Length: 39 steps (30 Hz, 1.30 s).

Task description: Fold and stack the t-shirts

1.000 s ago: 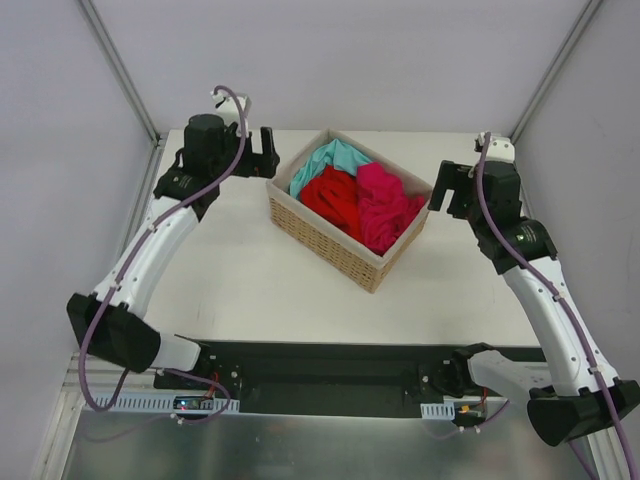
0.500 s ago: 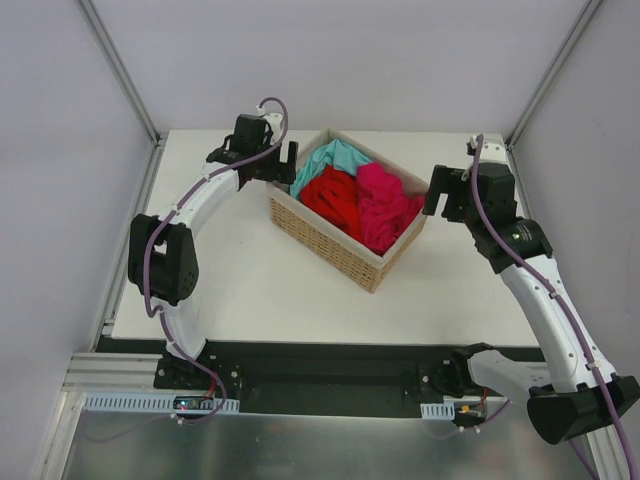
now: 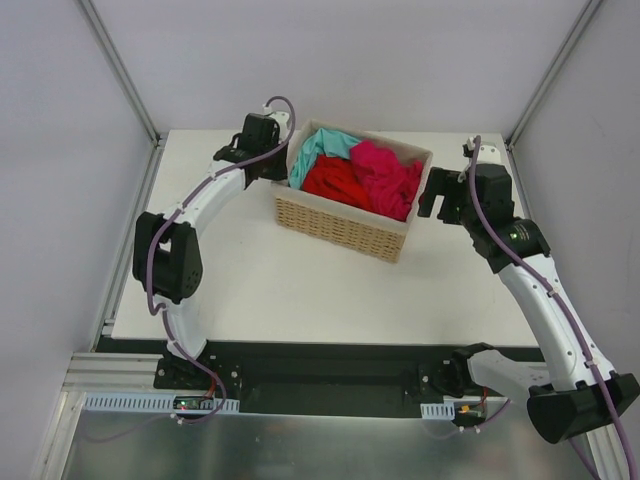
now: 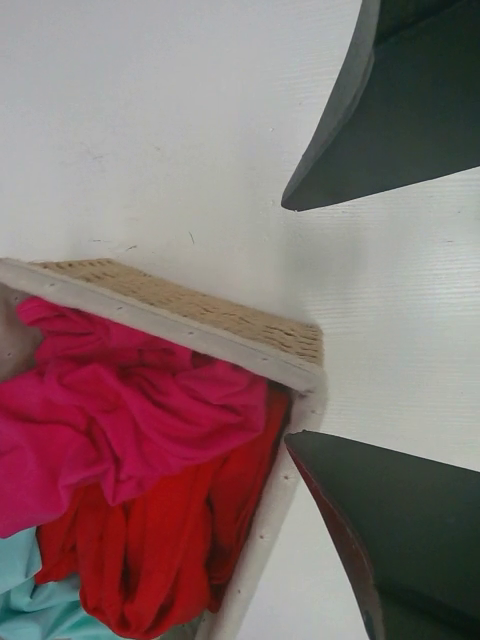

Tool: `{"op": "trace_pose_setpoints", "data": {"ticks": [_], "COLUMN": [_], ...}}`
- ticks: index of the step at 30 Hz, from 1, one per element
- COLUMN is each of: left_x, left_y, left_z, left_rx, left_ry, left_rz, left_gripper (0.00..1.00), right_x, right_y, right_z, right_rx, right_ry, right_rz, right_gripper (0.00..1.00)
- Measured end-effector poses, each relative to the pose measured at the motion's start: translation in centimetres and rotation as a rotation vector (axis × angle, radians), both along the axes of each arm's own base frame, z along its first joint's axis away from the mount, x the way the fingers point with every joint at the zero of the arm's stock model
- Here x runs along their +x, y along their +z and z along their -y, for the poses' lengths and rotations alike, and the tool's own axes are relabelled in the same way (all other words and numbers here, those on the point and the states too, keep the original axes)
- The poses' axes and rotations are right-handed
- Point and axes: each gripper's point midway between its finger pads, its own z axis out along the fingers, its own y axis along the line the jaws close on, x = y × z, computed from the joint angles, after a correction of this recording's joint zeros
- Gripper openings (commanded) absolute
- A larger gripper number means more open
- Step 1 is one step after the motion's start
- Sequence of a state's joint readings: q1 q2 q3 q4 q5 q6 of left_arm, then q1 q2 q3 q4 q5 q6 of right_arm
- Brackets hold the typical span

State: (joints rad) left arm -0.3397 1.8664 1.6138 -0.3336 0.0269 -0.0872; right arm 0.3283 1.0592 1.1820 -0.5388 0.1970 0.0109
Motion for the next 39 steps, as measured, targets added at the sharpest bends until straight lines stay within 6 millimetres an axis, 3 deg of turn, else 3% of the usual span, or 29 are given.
{"op": "trace_pose_setpoints", "data": {"ticks": [3,6,15,20,26,39], "left_x": [0.3,-0.1,-5.0,-6.8,-7.7,-4.3], "left_y": [-0.3,-0.4,-0.5,-0.5,-0.2,0.2], "left_z": [-2.2,-5.8,-21.5,-26.8,-29.8,-31.9], "left_rx": [-0.042,-0.093,-0.059,-0.011,0.052,0.240], "left_ry": [0.107,0.233,0.804,0.993,1.070,0.907], "left_rz": [-0.026,-0.043,-0.068,-0.070,-0.098,-0.107], "left_gripper": [0.00,0.00,0.00,0.00,0.00,0.00], "right_x": [-0.1,-0.3,-0.6,-0.8,-1.2,-1.4], "right_y": [0.1,0.1,-0.1,-0.2,0.2,-0.2], "right_z": [-0.3,-0.7,-1.7,-2.0,-2.1,-3.7], "right_rx": [0.010,0.021,0.044,0.051,0.059,0.081], "right_ry": [0.010,0.025,0.062,0.074,0.082,0.134], "right_rz": [0.001,0.001,-0.010,-0.012,0.001,-0.019], "right_gripper": [0.97,0.97,0.97,0.97,0.97,0.97]}}
